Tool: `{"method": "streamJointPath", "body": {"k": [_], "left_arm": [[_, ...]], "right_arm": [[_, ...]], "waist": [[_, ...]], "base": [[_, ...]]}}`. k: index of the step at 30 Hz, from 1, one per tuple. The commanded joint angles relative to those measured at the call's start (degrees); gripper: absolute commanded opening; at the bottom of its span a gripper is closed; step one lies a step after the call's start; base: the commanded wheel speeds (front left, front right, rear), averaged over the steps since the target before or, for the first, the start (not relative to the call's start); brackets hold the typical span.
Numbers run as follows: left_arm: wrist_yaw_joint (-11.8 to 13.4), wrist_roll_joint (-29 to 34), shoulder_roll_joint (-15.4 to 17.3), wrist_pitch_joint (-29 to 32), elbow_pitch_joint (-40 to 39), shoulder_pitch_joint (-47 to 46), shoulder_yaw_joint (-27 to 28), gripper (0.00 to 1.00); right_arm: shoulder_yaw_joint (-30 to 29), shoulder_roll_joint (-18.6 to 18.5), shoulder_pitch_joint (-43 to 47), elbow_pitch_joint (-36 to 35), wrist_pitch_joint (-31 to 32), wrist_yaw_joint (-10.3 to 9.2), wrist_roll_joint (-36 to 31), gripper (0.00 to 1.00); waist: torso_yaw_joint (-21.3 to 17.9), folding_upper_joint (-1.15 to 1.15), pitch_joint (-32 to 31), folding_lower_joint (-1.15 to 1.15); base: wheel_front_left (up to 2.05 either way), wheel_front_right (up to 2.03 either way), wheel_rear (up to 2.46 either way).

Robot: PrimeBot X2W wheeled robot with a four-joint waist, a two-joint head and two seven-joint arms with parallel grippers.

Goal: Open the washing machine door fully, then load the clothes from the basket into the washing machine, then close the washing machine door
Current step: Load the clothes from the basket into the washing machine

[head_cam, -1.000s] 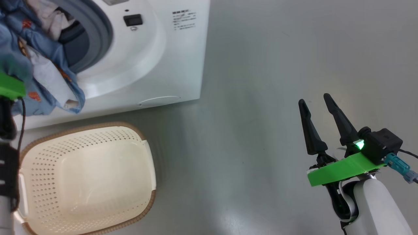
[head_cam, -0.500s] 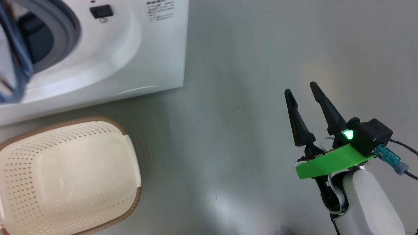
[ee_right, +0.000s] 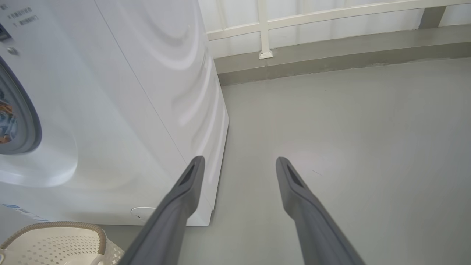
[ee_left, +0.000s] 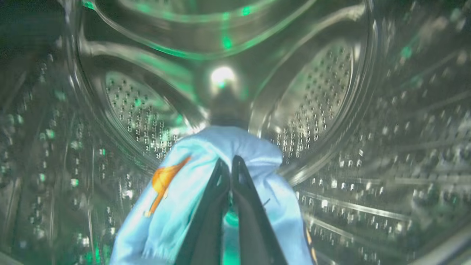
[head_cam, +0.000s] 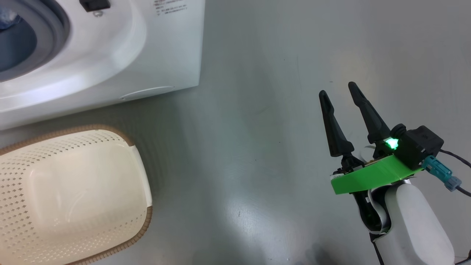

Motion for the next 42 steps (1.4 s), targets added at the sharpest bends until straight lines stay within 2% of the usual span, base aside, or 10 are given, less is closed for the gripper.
{"method": "streamJointPath", "body": {"k": [1,11,12,13,14,15,21,28,35,42], "left_arm": [[-0.1,-0.3,3.4,-0.3,0.1,0.8,0.3,0.0],[-0.1,-3.0,4.6,-0.3,11.9,-1.4,-4.4,0.02],[-0.1,-3.1,4.8,-0.3,13.7,-1.9,-5.6,0.26],[-0.1,-3.4,5.0,-0.3,15.6,-2.5,-6.4,0.4],[-0.1,-3.9,5.2,0.1,17.8,-3.1,-6.9,0.6],[-0.1,-4.2,5.3,0.3,19.3,-3.8,-7.8,0.98],[-0.1,-6.4,5.6,0.0,23.6,-6.5,-11.6,1.0],[-0.1,-9.8,5.8,-0.3,23.2,-6.4,-13.8,1.0],[-0.1,-12.9,5.0,-0.3,17.8,-1.2,-11.3,1.0],[-0.1,-12.1,2.4,-0.3,9.8,8.0,-6.5,1.0]], "right_arm": [[1.2,0.6,0.5,-1.2,-0.4,0.08,-0.4,1.0],[1.4,0.5,0.5,-1.1,-0.4,0.08,-0.3,1.0],[1.4,0.5,0.6,-1.0,-0.4,0.08,-0.3,1.0],[1.4,0.5,0.6,-1.0,-0.4,0.08,-0.3,1.0],[1.4,0.5,0.6,-0.9,-0.4,0.08,-0.3,1.0],[1.4,0.5,0.7,-0.9,-0.4,0.08,-0.3,1.0],[1.3,0.6,0.7,-0.8,-0.4,0.08,-0.2,1.0],[0.9,0.5,0.7,-0.9,-0.4,0.08,-0.3,1.0],[0.5,-0.2,1.1,-0.8,-0.4,0.08,-0.3,1.0],[-0.1,-1.7,1.8,-0.6,-0.4,0.08,-0.3,1.0]], "waist": [[0.1,0.0,-0.1,0.0],[0.4,0.0,-0.4,0.0],[0.5,0.0,-0.5,0.0],[0.5,0.0,-0.6,0.0],[0.5,0.0,-0.7,0.0],[0.5,0.0,-0.7,0.0],[0.7,0.0,-1.1,0.0],[1.1,0.0,-1.6,0.0],[1.9,0.0,-3.1,0.0],[3.2,0.0,-5.9,0.0]], "base": [[0.0,0.0,0.0],[0.0,0.0,0.0],[0.0,0.0,0.0],[0.0,0.0,0.0],[0.0,0.0,0.0],[0.0,0.0,0.0],[0.0,0.0,0.0],[0.0,0.0,0.0],[0.0,0.0,0.0],[0.0,0.0,0.0]]}}
